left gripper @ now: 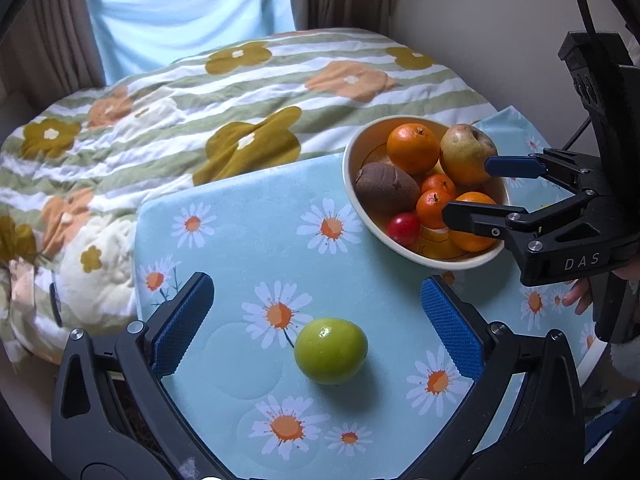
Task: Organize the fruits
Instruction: 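Release the tomato into the bowl with the left tool while the right tool releases the mandarin, then grasp a green apple with the left tool while the right tool grasps the large green apple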
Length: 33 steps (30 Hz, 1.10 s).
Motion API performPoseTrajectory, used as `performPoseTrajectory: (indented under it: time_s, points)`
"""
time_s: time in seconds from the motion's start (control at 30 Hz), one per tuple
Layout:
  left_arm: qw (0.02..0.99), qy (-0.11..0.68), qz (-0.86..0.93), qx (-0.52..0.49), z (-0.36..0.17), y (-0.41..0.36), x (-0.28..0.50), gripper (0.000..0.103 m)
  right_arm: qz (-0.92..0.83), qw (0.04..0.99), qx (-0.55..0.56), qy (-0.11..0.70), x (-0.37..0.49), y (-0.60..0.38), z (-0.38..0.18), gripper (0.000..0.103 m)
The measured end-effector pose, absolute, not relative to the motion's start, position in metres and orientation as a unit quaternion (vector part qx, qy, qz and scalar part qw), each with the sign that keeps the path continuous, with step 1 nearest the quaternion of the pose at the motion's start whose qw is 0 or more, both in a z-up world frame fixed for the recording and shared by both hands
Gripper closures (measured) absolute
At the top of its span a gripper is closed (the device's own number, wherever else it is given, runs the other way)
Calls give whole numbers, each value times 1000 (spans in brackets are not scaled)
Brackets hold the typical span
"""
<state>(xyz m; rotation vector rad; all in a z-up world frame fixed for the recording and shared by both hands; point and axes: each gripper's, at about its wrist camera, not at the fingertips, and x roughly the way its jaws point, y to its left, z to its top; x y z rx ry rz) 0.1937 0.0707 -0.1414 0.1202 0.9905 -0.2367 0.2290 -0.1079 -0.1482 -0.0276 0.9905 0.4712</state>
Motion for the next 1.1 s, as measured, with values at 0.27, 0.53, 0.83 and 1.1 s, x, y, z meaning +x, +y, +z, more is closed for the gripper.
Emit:
performPoseTrajectory:
  time_s: [0.27,0.53,0.83,1.1]
  points:
    - [884,450,-105,70,-117,72,186,0,205,869,-21,450,216,-115,-125,0]
    - [897,422,-104,79,-90,69,170,0,193,884,-37,424,194,-124,-93,0]
    - [908,408,-62,68,-70,62,136,0,181,896,-25,404,158,-162,-64,0]
    - [908,418,-24,31,-85,55,115,0,163,898,-53,405,129,-203,-68,0]
